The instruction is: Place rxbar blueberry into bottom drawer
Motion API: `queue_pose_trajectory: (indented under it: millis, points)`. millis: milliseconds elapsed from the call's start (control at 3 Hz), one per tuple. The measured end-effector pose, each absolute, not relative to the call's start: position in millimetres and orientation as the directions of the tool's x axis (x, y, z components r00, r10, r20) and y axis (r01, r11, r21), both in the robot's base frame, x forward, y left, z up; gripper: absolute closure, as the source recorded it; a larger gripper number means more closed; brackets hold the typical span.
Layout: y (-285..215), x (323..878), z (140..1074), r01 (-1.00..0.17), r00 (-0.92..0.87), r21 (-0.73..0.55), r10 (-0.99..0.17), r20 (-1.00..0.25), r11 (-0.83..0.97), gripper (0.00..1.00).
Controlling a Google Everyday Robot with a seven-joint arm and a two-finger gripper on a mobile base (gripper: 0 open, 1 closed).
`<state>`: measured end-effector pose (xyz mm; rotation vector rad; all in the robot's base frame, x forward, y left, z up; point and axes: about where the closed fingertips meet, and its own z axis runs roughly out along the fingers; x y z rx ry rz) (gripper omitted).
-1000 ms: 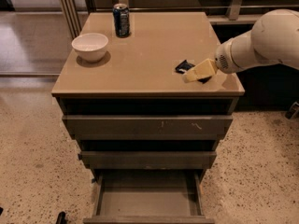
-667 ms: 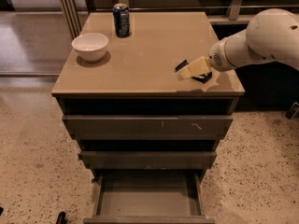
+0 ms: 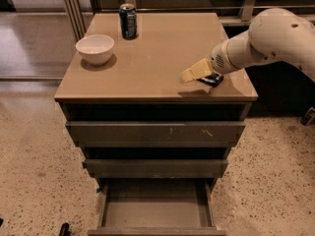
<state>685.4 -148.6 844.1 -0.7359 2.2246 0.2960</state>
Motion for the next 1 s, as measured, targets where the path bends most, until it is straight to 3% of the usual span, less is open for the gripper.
queue_pose_trajectory:
  millis: [1000]
  points:
    - [-149.6, 691.6, 813.7, -0.621, -0.571, -0.027, -0.476, -0.669, 0.784, 0.00]
